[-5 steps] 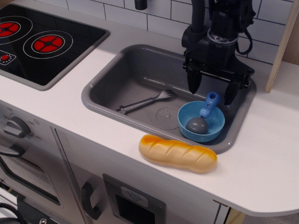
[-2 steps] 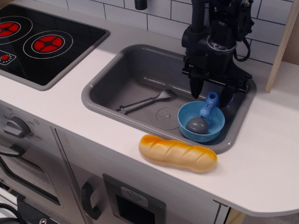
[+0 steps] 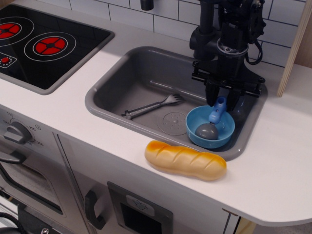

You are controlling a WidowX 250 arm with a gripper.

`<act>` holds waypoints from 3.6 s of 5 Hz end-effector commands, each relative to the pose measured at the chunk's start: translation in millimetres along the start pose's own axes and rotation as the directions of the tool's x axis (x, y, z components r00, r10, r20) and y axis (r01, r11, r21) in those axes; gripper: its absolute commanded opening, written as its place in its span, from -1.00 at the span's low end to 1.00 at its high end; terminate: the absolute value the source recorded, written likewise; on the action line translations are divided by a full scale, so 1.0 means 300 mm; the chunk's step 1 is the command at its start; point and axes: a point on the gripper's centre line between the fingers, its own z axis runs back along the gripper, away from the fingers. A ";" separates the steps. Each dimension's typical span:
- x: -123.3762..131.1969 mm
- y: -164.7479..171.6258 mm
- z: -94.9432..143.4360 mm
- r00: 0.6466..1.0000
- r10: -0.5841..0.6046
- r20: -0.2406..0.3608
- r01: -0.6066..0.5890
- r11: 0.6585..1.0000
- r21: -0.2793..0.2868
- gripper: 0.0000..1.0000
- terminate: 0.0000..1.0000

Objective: Take spoon out of bowl sink

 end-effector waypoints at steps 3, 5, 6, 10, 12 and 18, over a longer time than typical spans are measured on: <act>0.060 0.099 0.274 0.994 0.073 0.085 -0.066 0.994 -0.087 -1.00 -1.00; 0.072 0.239 0.256 0.996 -0.060 0.065 0.065 0.996 -0.067 -1.00 -1.00; 0.059 0.270 0.208 0.985 -0.163 0.057 0.164 0.986 -0.023 -1.00 -1.00; -0.068 0.247 0.073 0.969 -0.245 -0.032 0.246 0.969 0.032 -1.00 -1.00; -0.056 0.228 0.008 0.979 -0.200 -0.045 0.201 0.979 0.024 -1.00 -1.00; -0.004 0.235 0.210 0.997 -0.064 0.030 0.066 0.996 -0.066 1.00 -1.00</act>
